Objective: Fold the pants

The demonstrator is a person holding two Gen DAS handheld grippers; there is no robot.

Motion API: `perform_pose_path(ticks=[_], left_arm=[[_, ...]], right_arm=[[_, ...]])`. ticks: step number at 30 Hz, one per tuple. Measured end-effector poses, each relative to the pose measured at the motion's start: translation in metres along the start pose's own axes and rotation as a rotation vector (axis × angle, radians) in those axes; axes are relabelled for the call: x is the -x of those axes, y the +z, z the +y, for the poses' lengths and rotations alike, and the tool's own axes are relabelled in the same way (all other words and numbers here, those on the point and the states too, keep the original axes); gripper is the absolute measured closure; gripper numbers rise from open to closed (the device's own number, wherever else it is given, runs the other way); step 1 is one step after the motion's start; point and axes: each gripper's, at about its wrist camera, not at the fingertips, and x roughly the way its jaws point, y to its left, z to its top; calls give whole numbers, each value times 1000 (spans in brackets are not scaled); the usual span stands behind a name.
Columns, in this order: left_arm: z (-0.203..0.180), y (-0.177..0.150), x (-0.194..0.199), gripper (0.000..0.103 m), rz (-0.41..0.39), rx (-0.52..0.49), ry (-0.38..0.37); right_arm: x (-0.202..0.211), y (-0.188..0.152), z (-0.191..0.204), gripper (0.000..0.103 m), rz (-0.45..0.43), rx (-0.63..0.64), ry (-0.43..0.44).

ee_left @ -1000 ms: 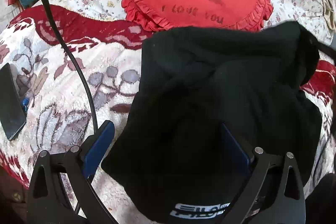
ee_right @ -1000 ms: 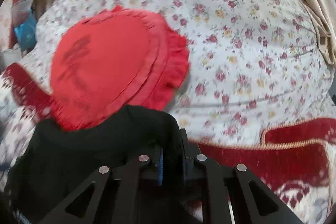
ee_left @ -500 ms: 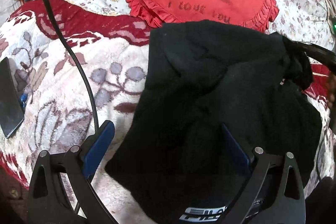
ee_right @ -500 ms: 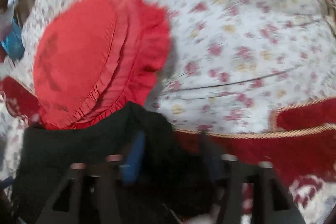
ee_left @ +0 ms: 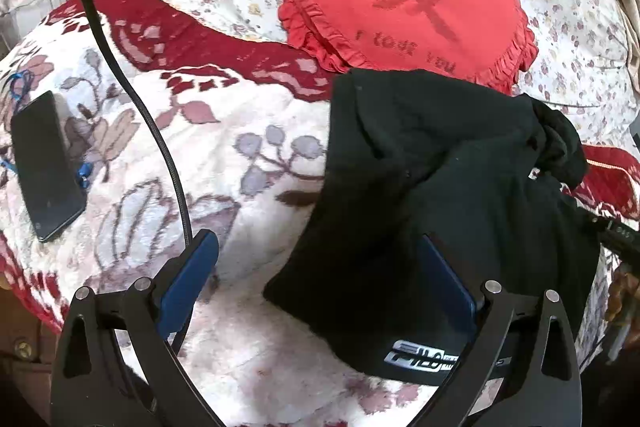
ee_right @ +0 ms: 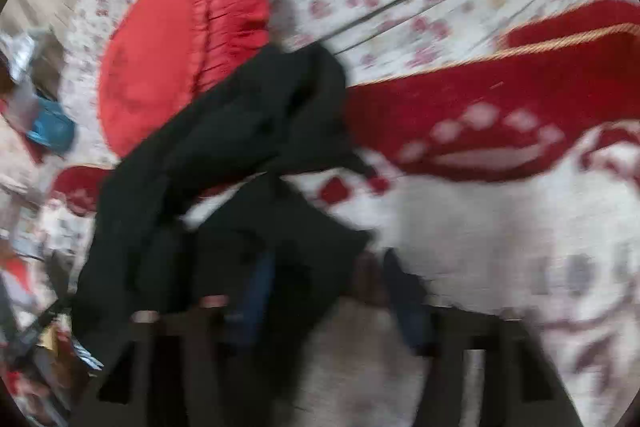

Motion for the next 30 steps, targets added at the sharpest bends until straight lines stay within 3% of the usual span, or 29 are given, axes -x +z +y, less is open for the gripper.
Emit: perform_pose_path(ticks=[2, 5, 9, 13, 17, 19, 23, 26, 30], left_arm=[[4, -1, 1, 3, 5, 13, 4], [11, -2, 4, 3, 6, 41, -5], [18, -9, 7, 3, 18, 72, -37], [24, -20, 13, 3, 26, 131, -89], [25, -28, 11, 3, 43, 193, -117], [20, -31, 9, 3, 52, 189, -120], [13, -33, 4, 3, 31, 149, -69], [11, -31, -4, 3, 27, 149, -46], [4, -30, -14, 3, 25, 120, -10]], right_arm=[[6, 0, 10, 92, -45, 31, -57], [44, -2, 11, 92, -141, -6, -24], [114, -31, -6, 92, -238, 7, -209], [133, -56, -37, 92, -171, -16, -375], [116, -77, -56, 92, -42, -49, -385], [112, -78, -55, 87, -14, -30, -420], [135, -71, -54, 58, -101, -55, -470], [145, -66, -39, 56, -152, -31, -421], [127, -58, 6, 56, -142, 73, -246]])
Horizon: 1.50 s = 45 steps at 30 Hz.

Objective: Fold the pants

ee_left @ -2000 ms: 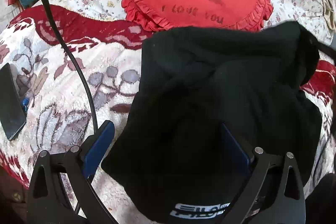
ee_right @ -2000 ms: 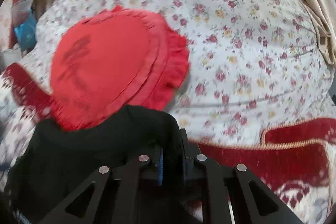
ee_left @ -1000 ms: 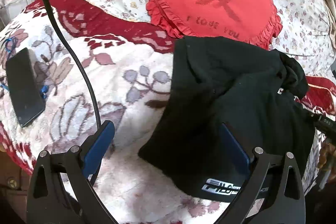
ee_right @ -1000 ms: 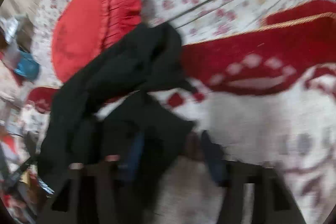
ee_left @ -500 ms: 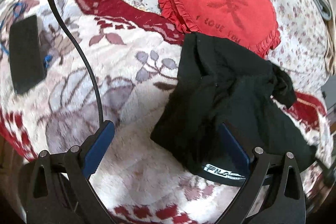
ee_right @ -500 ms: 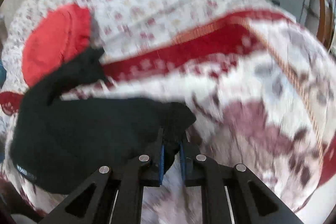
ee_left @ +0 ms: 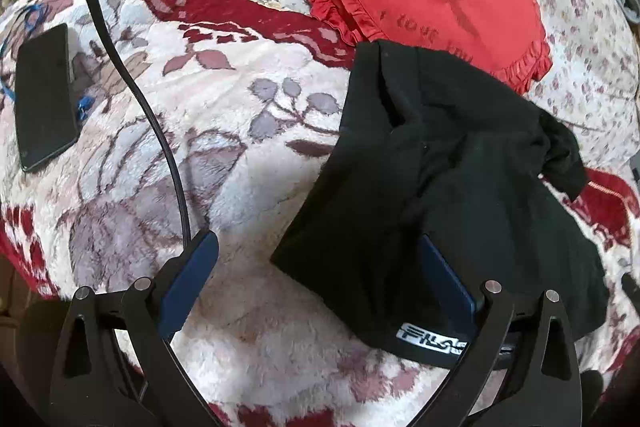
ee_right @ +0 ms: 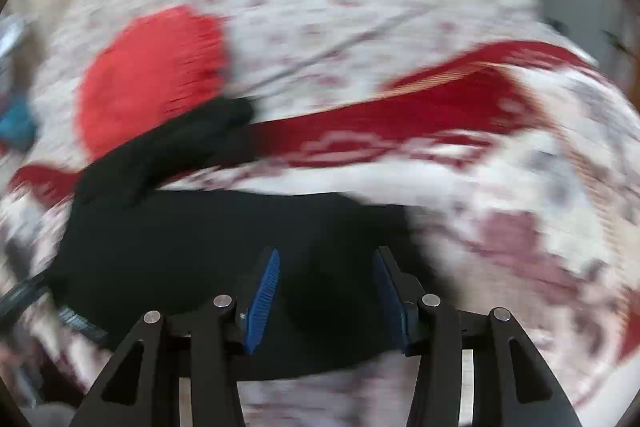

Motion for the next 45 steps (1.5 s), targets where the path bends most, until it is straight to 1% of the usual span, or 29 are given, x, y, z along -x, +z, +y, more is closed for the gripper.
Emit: perform_pose_path(ticks=[2, 5, 9, 12, 14, 16, 18, 20, 21, 22, 25, 27, 28, 30, 32, 33, 34, 36, 37, 38, 39, 40, 41, 43, 44, 45], left_arm=[[-2, -1, -5, 3, 3, -9, 8], [-4, -2, -11, 3, 7, -22, 22], [-9, -1, -17, 3, 13, -57, 44], [-10, 4, -20, 3, 19, -72, 52], [-9, 7, -19, 3, 24, -76, 58], [-9, 13, -12, 3, 1, -94, 65], [-9, 21, -4, 3, -24, -110, 67], [-9, 32, 2, 3, -37, -113, 40], [-10, 37, 3, 3, -37, -111, 26], [-10, 43, 2, 3, -32, -106, 8], [-12, 60, -5, 3, -3, -61, -56], [-19, 68, -15, 3, 32, -50, -75], [-25, 69, -19, 3, 41, -73, -70], [-36, 71, -27, 3, 28, -145, -28], [-40, 74, -40, 3, 20, -220, 72], [-39, 76, -46, 3, 21, -236, 107], [-35, 79, -52, 3, 27, -235, 113], [-27, 83, -59, 3, 49, -202, 81], [-23, 84, -60, 3, 54, -183, 64], [-21, 84, -59, 3, 51, -179, 54], [-19, 83, -57, 3, 48, -184, 51], [-19, 82, -56, 3, 47, -189, 50], [-17, 82, -53, 3, 46, -190, 47], [-13, 82, -46, 3, 37, -175, 38], [-10, 82, -43, 3, 34, -164, 33], [-8, 83, -38, 3, 30, -152, 23]], right_arm=[[-17, -2, 32, 56, 31, 56, 89], [-39, -7, 70, 56, 69, 118, 161], [-71, -13, 104, 56, 119, 169, 195], [-89, -18, 117, 56, 169, 210, 168], [-86, -17, 123, 56, 163, 239, 160], [-85, -9, 126, 56, 161, 241, 199], [-84, 5, 132, 55, 132, 247, 226], [-83, 22, 141, 52, 102, 285, 234], [-83, 33, 151, 51, 72, 323, 245], [-82, 41, 159, 49, 50, 353, 258], [-89, 70, 189, 37, 5, 451, 296], [-98, 88, 214, 36, -8, 516, 330], [-102, 94, 225, 36, -15, 552, 343], [-112, 105, 252, 35, -19, 638, 367], [-125, 113, 274, 33, -8, 710, 373], [-131, 114, 283, 33, -1, 735, 378], [-140, 116, 294, 31, 15, 763, 388], [-161, 115, 306, 30, 68, 791, 404], [-175, 112, 313, 36, 107, 806, 393], [-186, 108, 316, 61, 131, 818, 373], [-191, 104, 317, 70, 138, 824, 356], [-193, 103, 316, 74, 131, 808, 355], [-189, 104, 313, 84, 118, 780, 373], [-176, 105, 304, 90, 100, 728, 403], [-169, 105, 301, 90, 85, 717, 403], [-155, 104, 296, 90, 52, 703, 396]])
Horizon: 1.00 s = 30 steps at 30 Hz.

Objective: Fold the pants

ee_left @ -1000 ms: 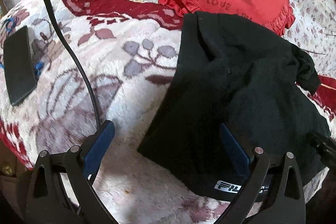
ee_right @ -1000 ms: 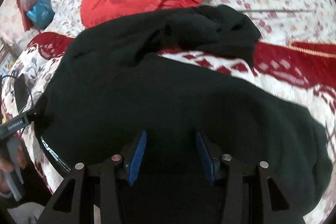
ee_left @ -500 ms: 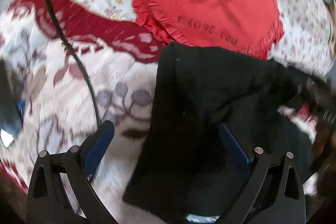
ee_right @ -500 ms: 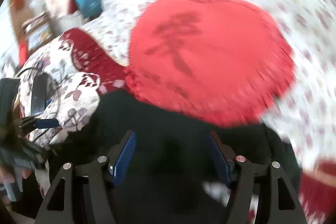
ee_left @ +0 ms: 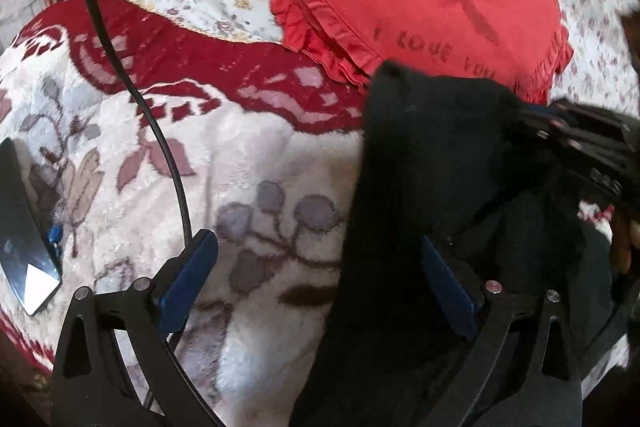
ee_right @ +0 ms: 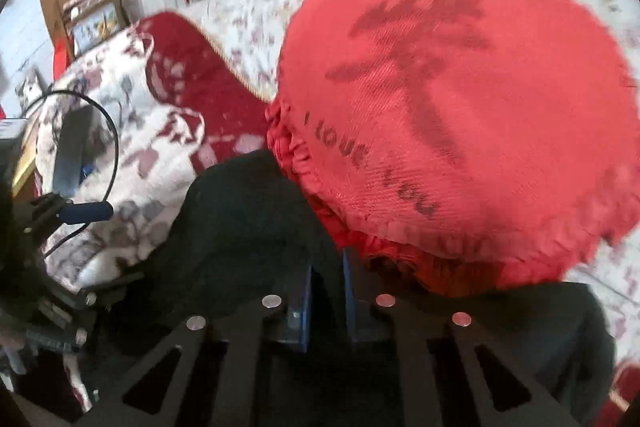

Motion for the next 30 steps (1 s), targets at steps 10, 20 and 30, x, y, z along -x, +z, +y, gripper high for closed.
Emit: perform_pose_path(ticks=[10, 20, 30], left_arm=[[58, -23, 55, 3, -88, 130, 35], [65, -41, 89, 3, -110, 210, -61], [23, -54, 82, 3, -63, 116, -160]], right_arm=[[106, -98, 97, 91, -130, -50, -85], [106, -148, 131, 52, -70, -93, 41], [183, -185, -6, 48, -156, -466, -239]])
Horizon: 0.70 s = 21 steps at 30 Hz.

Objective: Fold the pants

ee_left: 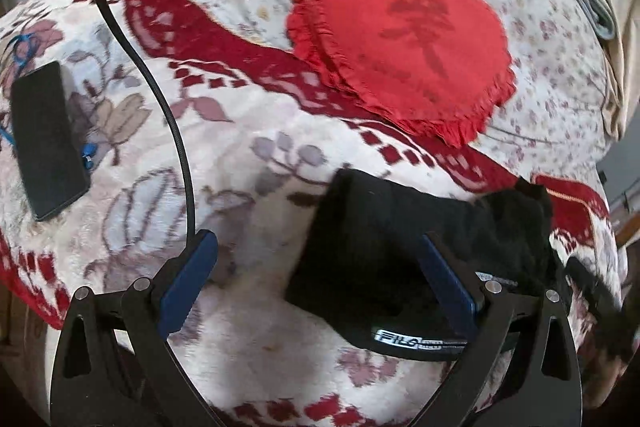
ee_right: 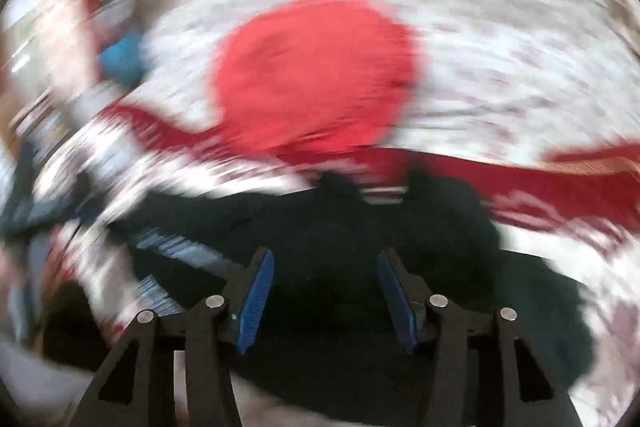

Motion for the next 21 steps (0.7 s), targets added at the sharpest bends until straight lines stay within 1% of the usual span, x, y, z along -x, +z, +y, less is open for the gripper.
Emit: perform_pose_path(ticks=[2, 5, 8, 10, 13, 14, 15, 17, 18, 19, 20, 21], left_arm=[[-9, -4, -3, 3, 6, -25, 7], [-17, -8, -2, 3, 20, -30, -20], [-24, -8, 5, 3, 20, -39, -64], [-27, -10, 3, 3, 42, -57, -67], [-28, -13, -2, 3, 70, -68, -87], [-26, -13, -3, 3, 71, -59, -100], [-25, -13, -6, 3, 73, -47, -110], [-25, -11, -10, 3, 79, -30, -129], [-27, -10, -13, 3, 86, -28, -133], [-29, -10, -15, 3, 91, -30, -134], [-30, -10, -16, 3, 96, -36, -138], [-31, -10, -16, 3, 98, -42, -141]], right_arm=[[-5, 14, -38, 47, 6, -92, -74], [-25, 36, -65, 46, 29, -122, -140], [-52, 50, -89, 45, 69, -196, -115], [-71, 49, -109, 45, 131, -271, -117], [-87, 42, -130, 45, 167, -354, -126], [-92, 38, -136, 45, 180, -376, -112], [-100, 37, -142, 45, 194, -407, -67], [-110, 36, -146, 46, 207, -447, -5], [-116, 36, -146, 48, 209, -453, 12], [-120, 38, -143, 65, 197, -441, 28], [-123, 40, -140, 84, 188, -430, 46], [-123, 43, -136, 87, 179, -419, 38]])
